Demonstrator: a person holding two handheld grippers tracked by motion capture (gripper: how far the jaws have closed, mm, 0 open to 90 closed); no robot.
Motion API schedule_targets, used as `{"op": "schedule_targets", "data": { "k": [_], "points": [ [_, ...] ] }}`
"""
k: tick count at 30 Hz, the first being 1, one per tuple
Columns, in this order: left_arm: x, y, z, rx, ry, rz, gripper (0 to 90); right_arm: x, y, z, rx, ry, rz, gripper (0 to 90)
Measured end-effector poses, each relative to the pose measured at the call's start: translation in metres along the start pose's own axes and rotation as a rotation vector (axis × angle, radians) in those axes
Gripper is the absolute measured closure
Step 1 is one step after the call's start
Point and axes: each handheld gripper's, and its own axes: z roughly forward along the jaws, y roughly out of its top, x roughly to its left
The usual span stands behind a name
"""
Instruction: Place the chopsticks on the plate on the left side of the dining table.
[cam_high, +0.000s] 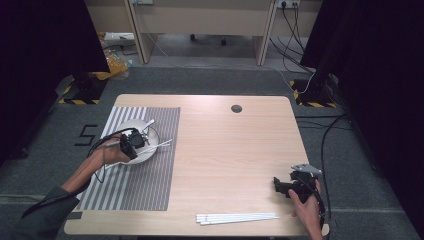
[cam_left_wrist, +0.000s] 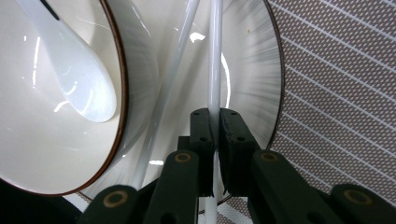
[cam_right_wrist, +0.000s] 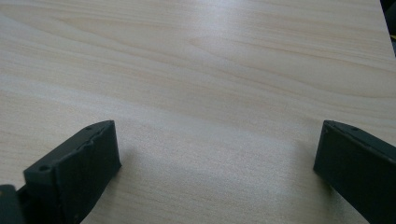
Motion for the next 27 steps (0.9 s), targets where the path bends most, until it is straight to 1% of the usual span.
{"op": "schedule_targets", "data": {
  "k": [2, 3, 4, 6, 8, 9, 11, 13, 15, 16, 18, 19, 20, 22, 24, 25, 26, 27],
  "points": [
    [0.000, -0.001, 0.000, 0.003, 0.004, 0.009, 83.7, 0.000, 0.000, 0.000, 0.000, 0.000, 0.000, 0.3],
    [0.000, -0.002, 0.001, -0.006, 0.008, 0.012, 83.5, 0.000, 0.000, 0.000, 0.000, 0.000, 0.000, 0.3],
    [0.000, -0.002, 0.000, 0.000, 0.007, 0.018, 83.1, 0.000, 0.000, 0.000, 0.000, 0.000, 0.000, 0.3],
    [0.000, -0.004, 0.000, -0.008, 0.014, 0.016, 82.7, 0.000, 0.000, 0.000, 0.000, -0.001, 0.000, 0.3],
    [0.001, -0.006, 0.000, 0.005, 0.018, 0.021, 82.8, 0.000, 0.000, 0.000, 0.000, 0.000, 0.000, 0.3],
    [0.001, -0.007, 0.000, 0.004, 0.027, 0.023, 82.6, 0.000, 0.000, 0.000, 0.000, -0.001, 0.000, 0.3],
    [0.001, -0.009, 0.000, 0.005, 0.024, 0.023, 82.2, 0.000, 0.000, 0.000, 0.000, 0.000, 0.000, 0.3],
    [0.002, -0.010, 0.001, 0.004, 0.036, 0.017, 81.3, 0.000, 0.000, 0.000, 0.000, 0.000, 0.000, 0.3],
    [0.003, -0.012, 0.000, 0.010, 0.051, 0.022, 80.7, 0.000, 0.000, 0.000, 0.000, -0.001, 0.000, 0.3],
    [0.003, -0.012, 0.000, -0.001, 0.054, 0.016, 80.4, 0.000, 0.000, 0.000, 0.000, 0.000, 0.000, 0.3],
    [0.003, -0.014, -0.002, 0.002, 0.057, 0.015, 80.0, 0.000, 0.000, 0.000, 0.000, 0.000, 0.000, 0.3],
    [0.004, -0.015, -0.002, -0.006, 0.068, 0.012, 79.8, 0.000, 0.000, 0.000, 0.000, -0.001, 0.000, 0.3],
    [0.004, -0.016, -0.002, 0.001, 0.069, 0.016, 79.7, 0.000, 0.000, 0.000, 0.000, 0.000, 0.000, 0.3],
    [0.004, -0.017, -0.003, 0.002, 0.082, 0.012, 79.0, 0.000, 0.000, 0.000, 0.000, 0.000, 0.000, 0.3],
    [0.004, -0.019, -0.003, -0.003, 0.085, 0.005, 78.5, 0.000, 0.000, 0.000, 0.000, -0.001, 0.000, 0.3],
    [0.005, -0.020, -0.004, 0.012, 0.094, 0.014, 78.3, 0.000, 0.000, 0.000, 0.000, 0.000, 0.000, 0.3],
    [0.005, -0.021, -0.003, 0.008, 0.094, 0.003, 78.0, 0.000, 0.000, 0.000, 0.000, 0.000, 0.000, 0.3],
    [0.006, -0.021, -0.003, 0.013, 0.095, 0.007, 77.9, 0.000, 0.000, 0.000, 0.000, 0.000, 0.000, 0.3]
  ]
}}
